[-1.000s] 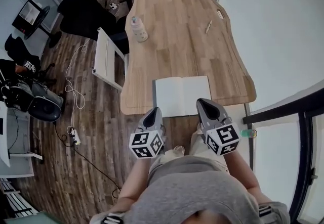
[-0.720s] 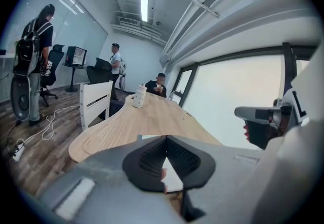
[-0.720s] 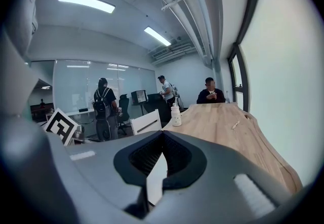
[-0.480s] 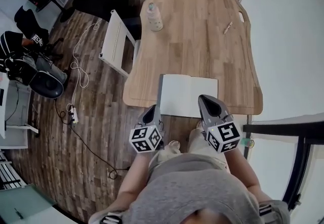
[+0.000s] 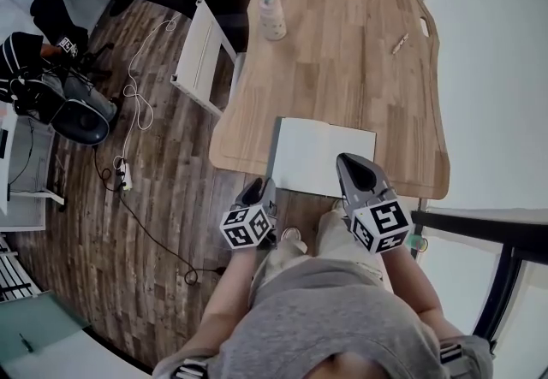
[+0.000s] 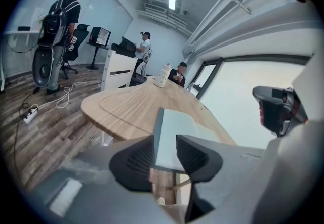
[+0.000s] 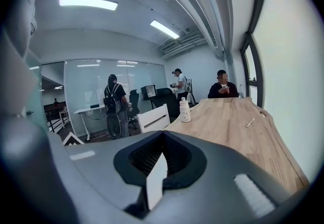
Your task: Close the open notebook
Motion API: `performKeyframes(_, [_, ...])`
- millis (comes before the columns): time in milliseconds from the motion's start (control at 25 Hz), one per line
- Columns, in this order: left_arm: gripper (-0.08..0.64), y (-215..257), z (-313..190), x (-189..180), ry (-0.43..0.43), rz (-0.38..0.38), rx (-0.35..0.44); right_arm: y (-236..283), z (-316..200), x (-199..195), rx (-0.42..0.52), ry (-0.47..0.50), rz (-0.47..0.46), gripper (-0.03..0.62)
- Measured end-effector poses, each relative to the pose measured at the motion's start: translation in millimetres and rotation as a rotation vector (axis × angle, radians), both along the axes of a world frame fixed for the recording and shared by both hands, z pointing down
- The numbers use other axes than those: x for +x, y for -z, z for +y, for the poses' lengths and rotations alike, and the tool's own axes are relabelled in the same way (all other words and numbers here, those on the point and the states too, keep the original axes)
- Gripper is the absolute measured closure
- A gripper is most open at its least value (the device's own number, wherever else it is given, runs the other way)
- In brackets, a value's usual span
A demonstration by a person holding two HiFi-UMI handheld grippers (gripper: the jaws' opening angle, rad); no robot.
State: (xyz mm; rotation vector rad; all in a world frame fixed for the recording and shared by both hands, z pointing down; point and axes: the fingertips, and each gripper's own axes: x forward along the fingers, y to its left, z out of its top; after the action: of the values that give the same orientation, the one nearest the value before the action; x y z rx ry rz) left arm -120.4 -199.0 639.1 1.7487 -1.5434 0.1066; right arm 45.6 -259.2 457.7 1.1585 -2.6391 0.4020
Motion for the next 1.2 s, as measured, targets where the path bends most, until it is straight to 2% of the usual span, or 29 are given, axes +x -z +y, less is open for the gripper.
performKeyframes(200, [0.400, -31, 2, -7, 0.036, 0.051, -0.061, -8, 3, 1, -0.013, 0.006, 0.008, 0.591])
performKeyframes(400, [0.385, -51, 4, -2, 0.017, 0.113, -0.108, -16, 8, 6, -0.031, -0.007, 0.012, 0.591])
performKeyframes(760, [0.371, -62, 2, 0, -0.008, 0.262, -0.128, -20, 12, 15, -0.041, -0.037, 0.017, 0.591])
performKeyframes(1000, [0.405, -60, 0, 4, -0.043, 0.242, -0.138, -19, 17, 15, -0.039, -0.046, 0.024, 0.591])
performKeyframes(1200, [0.426, -57, 1, 3, -0.036, 0.228, -0.142, -15, 21, 13, -0.030, -0.053, 0.023, 0.591])
